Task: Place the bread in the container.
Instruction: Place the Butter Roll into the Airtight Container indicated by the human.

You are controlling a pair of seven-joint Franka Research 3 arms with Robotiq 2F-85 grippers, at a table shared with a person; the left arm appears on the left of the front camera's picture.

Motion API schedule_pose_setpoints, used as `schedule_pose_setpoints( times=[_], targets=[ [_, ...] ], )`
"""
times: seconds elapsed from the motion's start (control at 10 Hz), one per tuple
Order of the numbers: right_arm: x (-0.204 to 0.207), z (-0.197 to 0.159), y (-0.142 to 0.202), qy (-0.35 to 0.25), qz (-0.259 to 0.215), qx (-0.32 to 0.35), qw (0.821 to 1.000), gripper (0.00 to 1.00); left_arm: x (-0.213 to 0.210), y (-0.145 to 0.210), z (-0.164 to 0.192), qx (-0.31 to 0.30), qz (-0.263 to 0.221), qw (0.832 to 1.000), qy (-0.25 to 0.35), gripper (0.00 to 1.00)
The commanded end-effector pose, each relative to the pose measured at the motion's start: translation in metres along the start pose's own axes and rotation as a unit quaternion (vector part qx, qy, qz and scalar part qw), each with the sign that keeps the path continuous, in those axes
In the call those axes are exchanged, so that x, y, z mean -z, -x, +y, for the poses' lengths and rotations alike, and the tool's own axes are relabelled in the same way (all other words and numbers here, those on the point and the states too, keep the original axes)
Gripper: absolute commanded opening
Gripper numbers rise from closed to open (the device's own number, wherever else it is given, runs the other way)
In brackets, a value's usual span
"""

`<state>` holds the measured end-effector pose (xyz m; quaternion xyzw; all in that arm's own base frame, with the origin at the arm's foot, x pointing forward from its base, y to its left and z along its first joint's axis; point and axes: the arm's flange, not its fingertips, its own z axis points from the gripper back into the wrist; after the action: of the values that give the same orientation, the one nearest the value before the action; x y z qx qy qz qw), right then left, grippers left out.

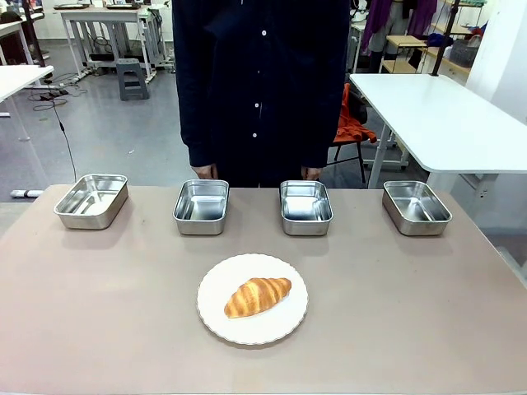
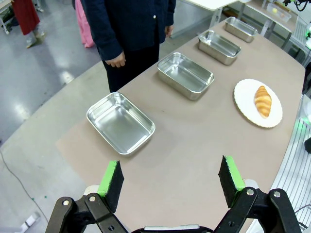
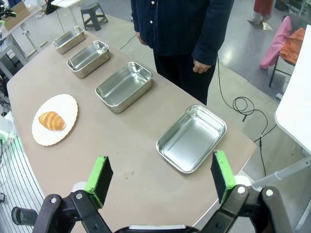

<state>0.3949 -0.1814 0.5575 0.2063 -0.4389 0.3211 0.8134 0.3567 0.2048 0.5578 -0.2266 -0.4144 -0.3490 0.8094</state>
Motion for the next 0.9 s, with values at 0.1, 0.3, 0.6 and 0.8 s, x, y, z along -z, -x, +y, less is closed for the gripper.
schedule_pose_setpoints(
  times=[0.1, 0.3, 0.6, 0.8],
  targets=[
    [0.0019, -0.0013, -0.0020, -0.002, -0.013, -0.004, 1.000, 1.00, 0.0002, -0.0001, -0.0001, 0.002, -0.002, 1.000, 0.002, 1.00],
    [0.0019, -0.0013, -0.0020, -0.002, -0.013, -0.004, 1.000, 1.00, 0.0002, -0.0001, -0.0001, 0.002, -0.002, 1.000, 0.002, 1.00],
    [0.0019, -0.0013, -0.0020, -0.002, -0.013, -0.004, 1.000, 1.00, 0.0002, -0.0001, -0.0001, 0.002, -0.002, 1.000, 0.002, 1.00],
    [0.0019, -0.0013, -0.0020, -0.002, -0.013, -0.004, 1.000, 1.00, 0.0002, -0.0001, -0.0001, 0.002, -0.002, 1.000, 0.002, 1.00]
  ],
)
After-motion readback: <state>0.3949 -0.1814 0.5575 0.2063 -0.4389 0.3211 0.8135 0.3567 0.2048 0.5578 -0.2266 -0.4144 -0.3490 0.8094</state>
